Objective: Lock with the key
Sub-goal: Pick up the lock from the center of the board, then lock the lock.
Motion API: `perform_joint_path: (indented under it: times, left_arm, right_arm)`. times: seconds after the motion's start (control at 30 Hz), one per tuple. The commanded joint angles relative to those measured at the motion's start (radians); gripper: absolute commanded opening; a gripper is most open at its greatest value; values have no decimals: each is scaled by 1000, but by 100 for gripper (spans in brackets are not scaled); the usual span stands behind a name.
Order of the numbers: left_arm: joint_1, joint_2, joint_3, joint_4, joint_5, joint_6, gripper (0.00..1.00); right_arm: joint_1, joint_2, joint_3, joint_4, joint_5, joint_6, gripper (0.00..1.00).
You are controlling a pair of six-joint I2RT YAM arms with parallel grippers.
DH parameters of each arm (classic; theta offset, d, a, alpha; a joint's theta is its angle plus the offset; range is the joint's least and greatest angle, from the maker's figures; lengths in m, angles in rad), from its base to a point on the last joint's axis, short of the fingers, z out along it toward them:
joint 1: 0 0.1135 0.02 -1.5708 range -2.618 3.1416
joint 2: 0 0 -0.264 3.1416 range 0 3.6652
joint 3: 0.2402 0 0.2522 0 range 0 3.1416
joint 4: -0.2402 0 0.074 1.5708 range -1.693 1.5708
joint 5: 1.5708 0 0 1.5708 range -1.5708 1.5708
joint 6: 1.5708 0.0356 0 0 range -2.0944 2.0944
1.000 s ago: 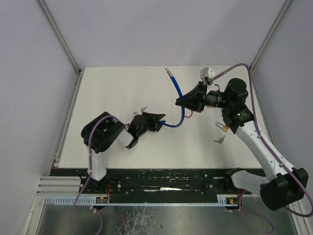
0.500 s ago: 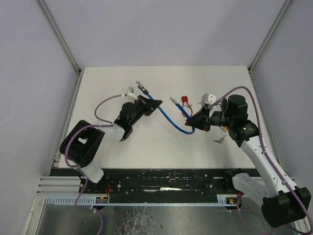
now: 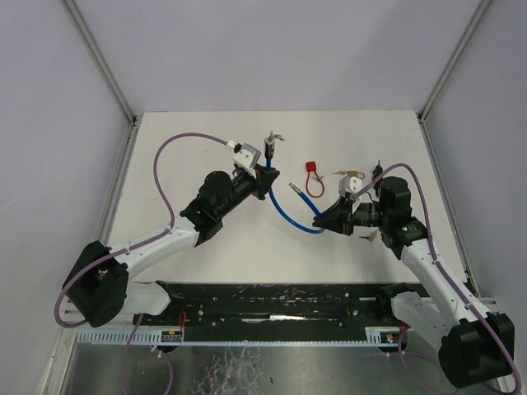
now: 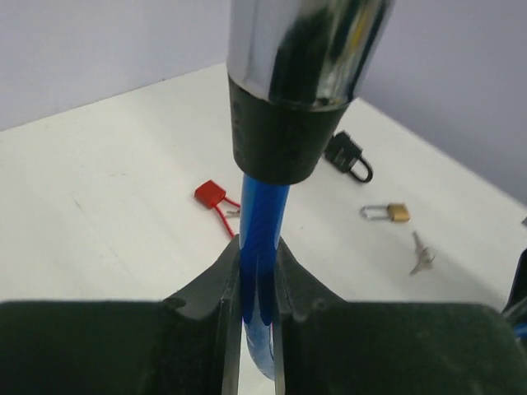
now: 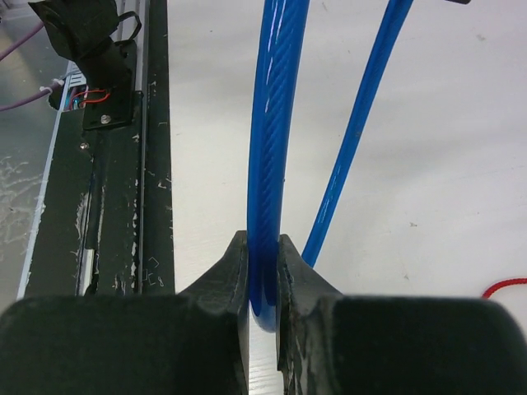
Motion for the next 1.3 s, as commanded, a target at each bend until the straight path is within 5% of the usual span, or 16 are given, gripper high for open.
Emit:
perform_joint_path:
  times: [0.0,0.2,0.73,0.97,1.27]
  left_arm:
    - [-46,-50,39,-78,-23,258,0]
    - [-104,-68,35,-131,-45,377,0]
    - [-176,-61,44,-161,-142,402,0]
    - [-176,-55,-33,-26,-192,502,0]
    - [-161,-4,-100,87,-236,613,0]
  right_arm:
    - [-12,-10,-25,145,-22,56,0]
    - [-17,-9,-35,162,-21,71,0]
    - [-25,-3,-47,176,-19,95,0]
    - [-26,11,-63,12,12,-249,0]
    - [-25,119,-66,-15,100,-359,0]
